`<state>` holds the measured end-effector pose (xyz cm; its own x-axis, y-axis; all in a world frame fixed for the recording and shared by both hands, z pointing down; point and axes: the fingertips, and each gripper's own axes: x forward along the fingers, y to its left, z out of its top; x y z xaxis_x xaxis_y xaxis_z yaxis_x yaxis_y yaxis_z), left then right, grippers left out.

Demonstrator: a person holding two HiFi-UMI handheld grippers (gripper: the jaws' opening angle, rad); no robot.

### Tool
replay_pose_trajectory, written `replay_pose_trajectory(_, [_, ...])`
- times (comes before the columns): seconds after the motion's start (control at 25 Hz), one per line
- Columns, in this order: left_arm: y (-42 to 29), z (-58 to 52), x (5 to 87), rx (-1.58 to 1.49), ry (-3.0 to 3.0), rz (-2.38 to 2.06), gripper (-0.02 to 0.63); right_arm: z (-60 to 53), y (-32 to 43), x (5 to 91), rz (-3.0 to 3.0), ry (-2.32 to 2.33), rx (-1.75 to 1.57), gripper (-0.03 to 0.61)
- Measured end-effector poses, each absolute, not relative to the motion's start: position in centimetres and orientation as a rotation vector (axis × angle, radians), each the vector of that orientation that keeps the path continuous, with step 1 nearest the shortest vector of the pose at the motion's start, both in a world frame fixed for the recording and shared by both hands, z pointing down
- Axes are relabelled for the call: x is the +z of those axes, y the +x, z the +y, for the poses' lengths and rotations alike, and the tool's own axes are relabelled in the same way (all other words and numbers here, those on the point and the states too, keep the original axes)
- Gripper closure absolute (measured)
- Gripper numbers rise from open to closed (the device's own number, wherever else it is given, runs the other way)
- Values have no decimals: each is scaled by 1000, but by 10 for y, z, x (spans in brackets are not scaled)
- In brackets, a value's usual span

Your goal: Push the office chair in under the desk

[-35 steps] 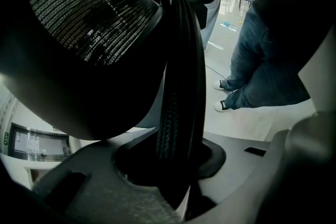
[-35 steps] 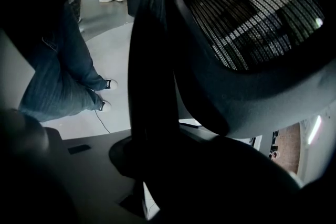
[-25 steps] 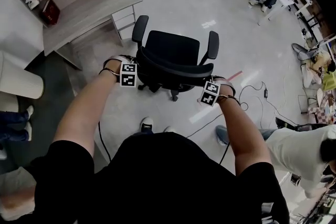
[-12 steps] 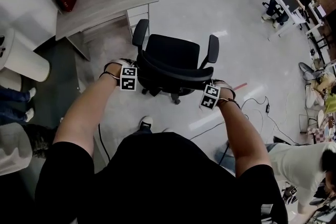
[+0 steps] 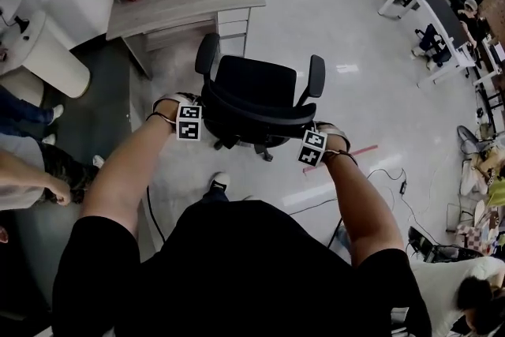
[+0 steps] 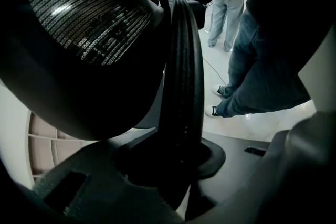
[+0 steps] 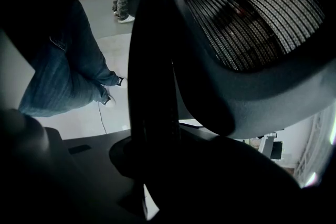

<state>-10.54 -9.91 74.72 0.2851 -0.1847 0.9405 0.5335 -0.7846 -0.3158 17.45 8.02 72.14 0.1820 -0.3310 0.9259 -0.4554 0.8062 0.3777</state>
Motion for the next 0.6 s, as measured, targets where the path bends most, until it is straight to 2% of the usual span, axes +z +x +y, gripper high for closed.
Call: replay_pose_trajectory(0.6, [-221,-92,746,-1703,-2034,-92,515,19,94,720,-1492,532,-89,492])
